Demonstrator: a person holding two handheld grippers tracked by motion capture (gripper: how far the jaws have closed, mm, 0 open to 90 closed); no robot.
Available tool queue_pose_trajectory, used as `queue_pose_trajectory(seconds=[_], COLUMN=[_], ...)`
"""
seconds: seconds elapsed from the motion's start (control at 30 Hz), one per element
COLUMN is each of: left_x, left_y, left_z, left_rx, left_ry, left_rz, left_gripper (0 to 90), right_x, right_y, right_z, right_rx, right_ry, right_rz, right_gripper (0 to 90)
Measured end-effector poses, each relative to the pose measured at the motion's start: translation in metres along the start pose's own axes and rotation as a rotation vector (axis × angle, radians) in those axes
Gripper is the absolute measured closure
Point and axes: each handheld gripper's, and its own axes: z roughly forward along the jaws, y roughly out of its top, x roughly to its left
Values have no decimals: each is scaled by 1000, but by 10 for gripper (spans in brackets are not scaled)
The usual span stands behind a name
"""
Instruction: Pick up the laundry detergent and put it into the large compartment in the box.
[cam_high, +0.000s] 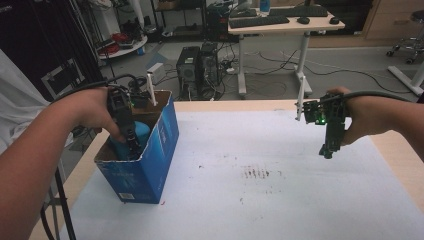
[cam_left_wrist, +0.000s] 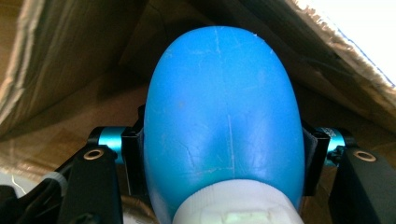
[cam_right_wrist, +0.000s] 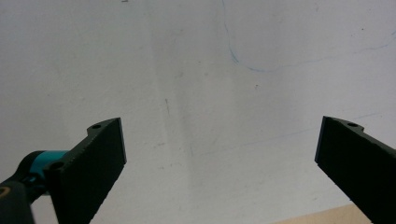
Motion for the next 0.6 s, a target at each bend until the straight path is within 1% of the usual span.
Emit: queue_pose_trajectory(seconds=[0.13,0.23,0.37,0.4,0.47,0.53,0.6], left_x=[-1,0,-1,-1,0,1,1], left_y=[-1,-3,-3,-3,-3,-2,-2], left_z=[6,6,7,7,7,7,8], left_rx=[-2,-23,-30,-36,-42,-42,-38], left_ry=[8,5,7,7,3,-2,-4], left_rz=[23,31,46,43,42,34,32], left_gripper=[375,375,375,375,374,374,373], right_x=[1,1,1,1,1,2,1], right_y=[1,2,3,4,4,5,6], right_z=[1,1,2,2,2,2,2], right_rx=[3,4,1,2,1,0,-3], right_ry=[4,4,4,4,5,6,6], right_rz=[5,0,-5,3,-6,2,-8], right_gripper=[9,9,9,9,9,9,9])
